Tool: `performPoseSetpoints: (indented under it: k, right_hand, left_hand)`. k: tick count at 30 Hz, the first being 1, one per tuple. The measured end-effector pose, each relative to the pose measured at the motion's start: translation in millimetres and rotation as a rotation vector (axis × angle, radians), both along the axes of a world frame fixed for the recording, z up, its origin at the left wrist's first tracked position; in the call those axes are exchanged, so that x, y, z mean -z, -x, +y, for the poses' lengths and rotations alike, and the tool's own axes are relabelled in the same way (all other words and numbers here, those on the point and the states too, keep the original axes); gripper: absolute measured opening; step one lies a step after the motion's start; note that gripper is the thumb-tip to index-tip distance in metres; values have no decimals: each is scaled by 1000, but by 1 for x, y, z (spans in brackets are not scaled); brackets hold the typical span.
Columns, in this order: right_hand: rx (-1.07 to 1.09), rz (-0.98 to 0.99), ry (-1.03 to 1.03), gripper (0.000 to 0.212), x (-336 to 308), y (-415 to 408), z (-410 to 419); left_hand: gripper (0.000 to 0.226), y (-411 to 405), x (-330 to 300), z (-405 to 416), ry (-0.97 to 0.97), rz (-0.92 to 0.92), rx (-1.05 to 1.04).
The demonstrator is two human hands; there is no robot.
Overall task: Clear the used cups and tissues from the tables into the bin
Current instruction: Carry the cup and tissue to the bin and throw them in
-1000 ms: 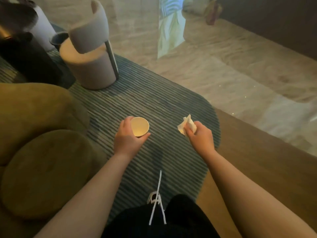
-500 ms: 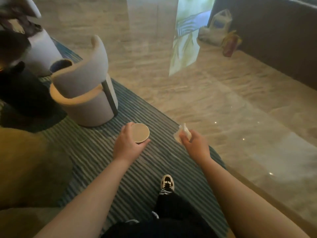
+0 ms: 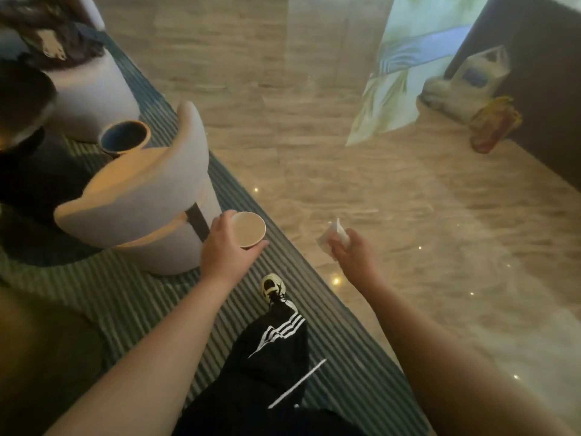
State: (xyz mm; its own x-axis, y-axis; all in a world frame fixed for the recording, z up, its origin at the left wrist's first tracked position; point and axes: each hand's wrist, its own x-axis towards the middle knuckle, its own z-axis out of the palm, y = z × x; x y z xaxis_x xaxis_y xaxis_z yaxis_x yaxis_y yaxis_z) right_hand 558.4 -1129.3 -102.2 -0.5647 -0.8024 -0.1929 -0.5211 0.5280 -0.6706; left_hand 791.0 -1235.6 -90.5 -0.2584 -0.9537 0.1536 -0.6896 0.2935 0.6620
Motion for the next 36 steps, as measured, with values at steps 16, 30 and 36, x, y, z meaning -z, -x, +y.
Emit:
performPoseSetpoints:
  k: [16,30,36]
  right_hand:
    - [-286,101,-16,28,-33,126,-495]
    - [-898,139,20,41,-25,138,-907]
    - [-1077,48,16,39,-26,106,-1014]
  left_hand:
    - [72,121,-30,-421,47,45,-260]
    - [75,137,-20,-686,18,101,-928]
    - [75,125,-22,-749,-15,99,-1121]
